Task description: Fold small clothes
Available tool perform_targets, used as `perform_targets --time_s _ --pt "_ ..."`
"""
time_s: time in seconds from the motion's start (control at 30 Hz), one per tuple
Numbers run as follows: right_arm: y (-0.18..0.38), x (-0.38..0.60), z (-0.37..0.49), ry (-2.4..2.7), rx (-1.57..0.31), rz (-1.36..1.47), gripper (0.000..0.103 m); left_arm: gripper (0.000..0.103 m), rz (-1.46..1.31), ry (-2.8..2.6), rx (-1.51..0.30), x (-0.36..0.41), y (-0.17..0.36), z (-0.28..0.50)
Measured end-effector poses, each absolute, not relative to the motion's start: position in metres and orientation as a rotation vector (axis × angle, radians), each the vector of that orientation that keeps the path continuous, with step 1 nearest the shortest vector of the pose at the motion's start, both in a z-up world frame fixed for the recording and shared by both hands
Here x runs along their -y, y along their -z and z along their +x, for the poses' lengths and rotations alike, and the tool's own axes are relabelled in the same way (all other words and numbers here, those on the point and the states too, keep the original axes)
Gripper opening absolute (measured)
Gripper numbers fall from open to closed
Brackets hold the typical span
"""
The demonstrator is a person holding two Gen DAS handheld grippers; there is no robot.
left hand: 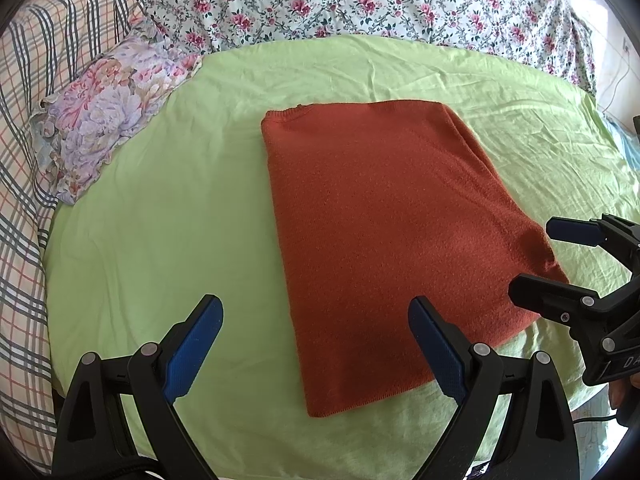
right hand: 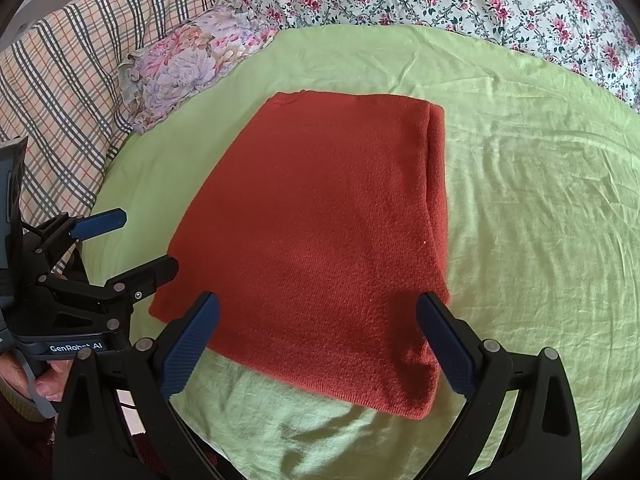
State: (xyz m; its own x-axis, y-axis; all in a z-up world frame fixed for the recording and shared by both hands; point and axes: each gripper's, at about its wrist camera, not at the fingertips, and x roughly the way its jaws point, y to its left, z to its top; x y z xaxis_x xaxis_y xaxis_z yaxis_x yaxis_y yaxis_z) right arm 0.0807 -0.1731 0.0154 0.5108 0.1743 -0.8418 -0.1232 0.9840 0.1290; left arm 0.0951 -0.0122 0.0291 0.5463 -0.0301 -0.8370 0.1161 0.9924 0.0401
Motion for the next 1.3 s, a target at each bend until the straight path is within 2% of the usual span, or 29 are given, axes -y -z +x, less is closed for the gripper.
perform_targets --time_s 1.3 --pt "-0.02 0.177 0.099 -0.176 -1.009 0.058 0.098 0.094 0.11 0.099 -0.967 0.013 -0.031 0.122"
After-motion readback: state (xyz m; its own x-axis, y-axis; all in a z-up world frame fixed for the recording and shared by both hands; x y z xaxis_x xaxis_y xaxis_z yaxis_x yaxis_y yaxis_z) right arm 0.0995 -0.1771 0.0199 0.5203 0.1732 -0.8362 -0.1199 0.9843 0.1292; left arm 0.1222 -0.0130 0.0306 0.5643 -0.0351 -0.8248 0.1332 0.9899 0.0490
